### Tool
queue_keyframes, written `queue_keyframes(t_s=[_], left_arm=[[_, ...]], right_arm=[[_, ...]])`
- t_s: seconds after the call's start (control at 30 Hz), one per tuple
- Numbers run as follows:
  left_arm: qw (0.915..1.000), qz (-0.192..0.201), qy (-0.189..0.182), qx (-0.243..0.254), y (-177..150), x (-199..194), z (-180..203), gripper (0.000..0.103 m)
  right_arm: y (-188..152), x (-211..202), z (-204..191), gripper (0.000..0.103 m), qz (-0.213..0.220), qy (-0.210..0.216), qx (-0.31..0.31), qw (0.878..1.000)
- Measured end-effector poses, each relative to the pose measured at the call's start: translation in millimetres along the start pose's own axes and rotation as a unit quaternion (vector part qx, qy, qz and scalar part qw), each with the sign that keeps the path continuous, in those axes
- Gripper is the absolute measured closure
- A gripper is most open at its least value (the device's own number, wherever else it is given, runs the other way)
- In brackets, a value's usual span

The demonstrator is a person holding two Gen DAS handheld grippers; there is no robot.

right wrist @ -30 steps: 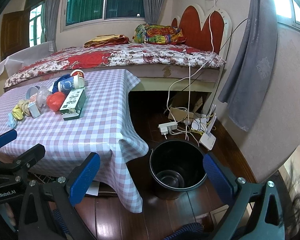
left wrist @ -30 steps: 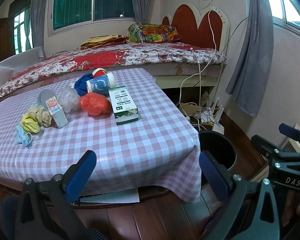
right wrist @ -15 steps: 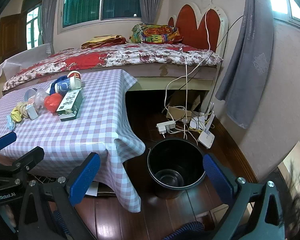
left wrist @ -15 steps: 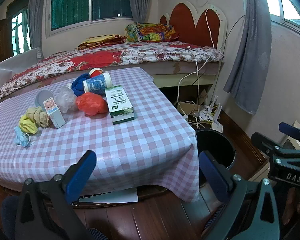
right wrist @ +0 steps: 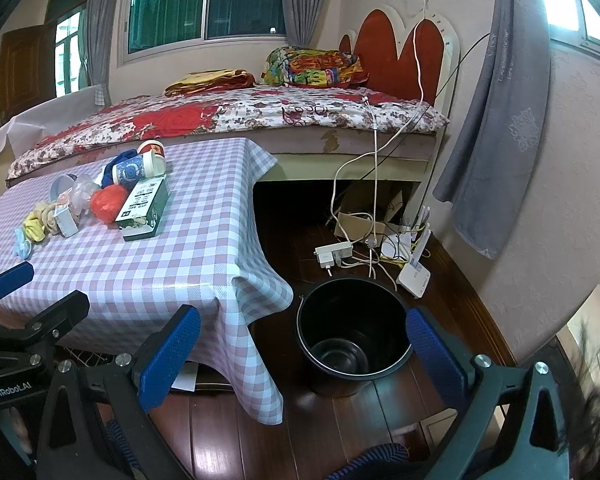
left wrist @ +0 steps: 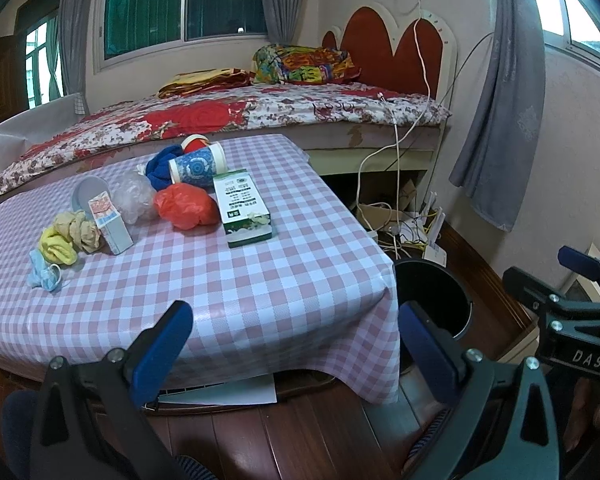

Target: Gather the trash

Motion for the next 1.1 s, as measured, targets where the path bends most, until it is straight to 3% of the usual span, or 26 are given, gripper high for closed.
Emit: queue_keyframes(t_s=[0.83, 0.97, 1.1], left_arm=[[1.0, -0.001, 0.002, -0.004, -4.2, 2.6, -2.3, 0.0], [0.9999, -0.004, 0.013, -0.01, -5.2, 6.7, -15.7, 0.0], [0.9991, -0.03, 0.031, -0.002, -10.3, 21.9, -39.3, 0.0]], right_arm=[[-4.0, 1.7, -5.2, 0.0, -0.003, 0.005, -0.002, 1.0], [-5.3, 5.2, -11.7, 0.0, -0.007, 0.016, -0.004, 1.0], [-1.8, 13.9, -25.5, 0.0, -0.019, 0.056, 0.003, 0.998]])
Point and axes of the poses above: each gripper's, at about its wrist camera, not at the fingertips, and x roughly the way its jaws point, z to its right, y to its top, the point moved 5 cm from there along x, roughly the way its jaws point, and after that the axes turned 8 degrees about x, right-handed, at the moved point
